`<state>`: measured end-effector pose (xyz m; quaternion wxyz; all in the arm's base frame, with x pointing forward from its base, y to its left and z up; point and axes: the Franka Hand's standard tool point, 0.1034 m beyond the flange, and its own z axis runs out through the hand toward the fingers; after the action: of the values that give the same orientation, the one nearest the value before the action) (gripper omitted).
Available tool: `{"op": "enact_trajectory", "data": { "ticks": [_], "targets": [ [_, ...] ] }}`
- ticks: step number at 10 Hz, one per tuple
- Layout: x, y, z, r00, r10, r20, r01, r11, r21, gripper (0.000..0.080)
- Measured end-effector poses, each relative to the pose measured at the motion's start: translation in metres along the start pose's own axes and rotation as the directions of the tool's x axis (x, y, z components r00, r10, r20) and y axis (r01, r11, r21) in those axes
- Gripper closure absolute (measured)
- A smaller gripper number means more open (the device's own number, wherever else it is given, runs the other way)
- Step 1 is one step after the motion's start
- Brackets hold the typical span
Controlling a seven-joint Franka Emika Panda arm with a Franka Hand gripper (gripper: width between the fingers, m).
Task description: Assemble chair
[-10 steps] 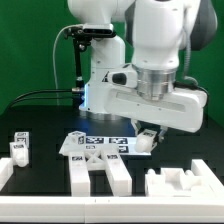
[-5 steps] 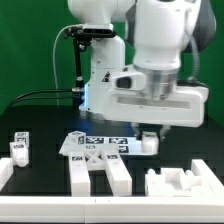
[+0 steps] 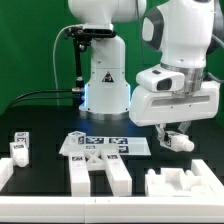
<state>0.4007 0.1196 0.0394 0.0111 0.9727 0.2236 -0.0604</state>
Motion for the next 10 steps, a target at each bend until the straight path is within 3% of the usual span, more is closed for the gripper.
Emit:
{"op": "enact_trajectory", "data": {
  "ticks": [2, 4, 5, 8, 9, 10],
  "targets": [
    [-0.001, -0.001, 0.002, 0.989, -0.15, 0.005, 0.15, 0.989, -0.007, 0.0515],
    [-0.002, -0.014, 0.011, 0.901, -0.433, 0.037, 0.433, 0.901, -0.02, 0.0515],
    [-0.003, -0.012, 0.013, 0.858, -0.513, 0.035, 0.514, 0.857, -0.027, 0.0515],
    [-0.004, -0.008, 0.013, 0.784, -0.619, 0.045, 0.621, 0.784, -0.027, 0.0515],
    [-0.004, -0.007, 0.014, 0.728, -0.683, 0.053, 0.685, 0.728, -0.026, 0.0515],
    [-0.003, -0.007, 0.018, 0.608, -0.791, 0.067, 0.794, 0.608, -0.025, 0.0515]
  ]
}}
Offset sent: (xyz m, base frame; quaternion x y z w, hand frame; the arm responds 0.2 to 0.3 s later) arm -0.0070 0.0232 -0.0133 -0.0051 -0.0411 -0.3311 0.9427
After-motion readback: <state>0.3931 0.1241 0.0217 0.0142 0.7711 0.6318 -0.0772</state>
